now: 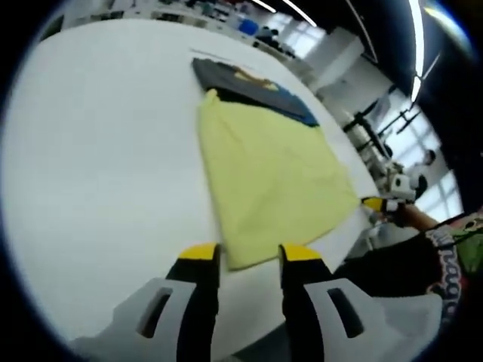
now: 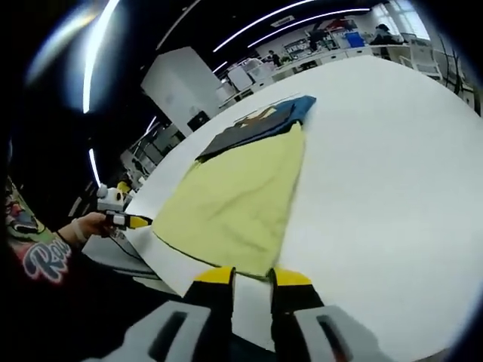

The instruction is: Fold the garment on the visible template until the final outline fits inside the template.

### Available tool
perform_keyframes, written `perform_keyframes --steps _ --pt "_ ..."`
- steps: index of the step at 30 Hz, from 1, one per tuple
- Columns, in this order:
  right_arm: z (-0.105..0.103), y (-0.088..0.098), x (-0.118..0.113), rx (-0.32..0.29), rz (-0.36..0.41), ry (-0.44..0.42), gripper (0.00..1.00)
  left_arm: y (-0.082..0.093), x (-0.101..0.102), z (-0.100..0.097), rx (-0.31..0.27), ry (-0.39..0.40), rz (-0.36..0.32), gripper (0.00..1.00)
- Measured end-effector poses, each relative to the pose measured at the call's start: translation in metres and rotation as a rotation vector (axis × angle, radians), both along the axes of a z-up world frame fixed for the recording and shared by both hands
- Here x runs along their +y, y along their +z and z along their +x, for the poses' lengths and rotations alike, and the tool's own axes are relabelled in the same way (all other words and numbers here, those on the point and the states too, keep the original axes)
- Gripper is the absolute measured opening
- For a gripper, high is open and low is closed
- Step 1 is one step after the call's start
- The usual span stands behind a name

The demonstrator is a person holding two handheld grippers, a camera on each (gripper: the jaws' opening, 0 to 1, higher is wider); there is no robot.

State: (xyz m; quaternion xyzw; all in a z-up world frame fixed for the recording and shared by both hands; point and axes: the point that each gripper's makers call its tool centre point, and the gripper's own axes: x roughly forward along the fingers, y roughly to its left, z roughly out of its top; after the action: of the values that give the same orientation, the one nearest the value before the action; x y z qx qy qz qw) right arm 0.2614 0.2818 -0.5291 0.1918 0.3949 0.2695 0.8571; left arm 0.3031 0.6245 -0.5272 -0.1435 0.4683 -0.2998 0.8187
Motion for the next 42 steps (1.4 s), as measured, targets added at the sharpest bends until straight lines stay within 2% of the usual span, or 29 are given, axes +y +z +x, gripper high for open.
perform_keyframes --steps 4,7,10,14,15,19,23,26,29,30,34,38,40,42 --pt "0.007 -0.001 0.002 0.015 0.017 -0.008 0.11 -0.002 -0.003 0.0 0.02 0.03 -0.034 0.22" --pt "0.008 -0.002 0.003 0.021 0.021 -0.008 0.08 -0.003 -0.003 0.0 0.002 0.015 -0.025 0.22" --pt "0.009 -0.007 0.001 0.035 0.013 -0.018 0.0 -0.005 -0.002 0.0 0.008 0.037 -0.027 0.16" --pt "0.008 -0.006 0.002 0.043 0.02 -0.01 0.0 -0.008 -0.003 -0.003 0.03 0.045 -0.03 0.05" --pt "0.008 -0.004 0.002 0.023 0.002 0.009 0.0 -0.01 -0.004 -0.005 0.029 0.032 -0.019 0.02" --pt "0.008 0.008 0.002 0.031 0.025 0.009 0.0 0.002 -0.008 -0.006 0.016 0.034 -0.055 0.0" --pt "0.01 0.029 0.006 0.041 0.118 -0.031 0.0 0.011 -0.005 -0.005 0.018 0.04 -0.076 0.0" --pt "0.007 0.041 0.01 0.071 0.187 -0.047 0.0 0.019 -0.004 -0.006 0.052 0.058 -0.127 0.0" --pt "0.002 0.046 0.009 0.067 0.194 -0.048 0.0 0.021 -0.004 -0.011 0.072 0.046 -0.138 0.0" --pt "-0.001 0.046 0.01 0.075 0.198 -0.047 0.0 0.021 -0.005 -0.017 0.087 0.019 -0.136 0.0" --pt "-0.016 0.045 0.012 0.1 0.213 -0.061 0.0 0.019 -0.007 -0.032 0.129 -0.019 -0.119 0.0" --pt "-0.031 0.042 0.011 0.121 0.231 -0.095 0.0 0.018 -0.006 -0.043 0.182 -0.007 -0.152 0.0" --pt "-0.039 0.038 0.01 0.135 0.237 -0.108 0.0 0.015 -0.005 -0.051 0.212 -0.014 -0.148 0.0" --pt "-0.047 0.034 0.011 0.158 0.244 -0.117 0.0 0.012 -0.003 -0.055 0.218 -0.021 -0.139 0.0"
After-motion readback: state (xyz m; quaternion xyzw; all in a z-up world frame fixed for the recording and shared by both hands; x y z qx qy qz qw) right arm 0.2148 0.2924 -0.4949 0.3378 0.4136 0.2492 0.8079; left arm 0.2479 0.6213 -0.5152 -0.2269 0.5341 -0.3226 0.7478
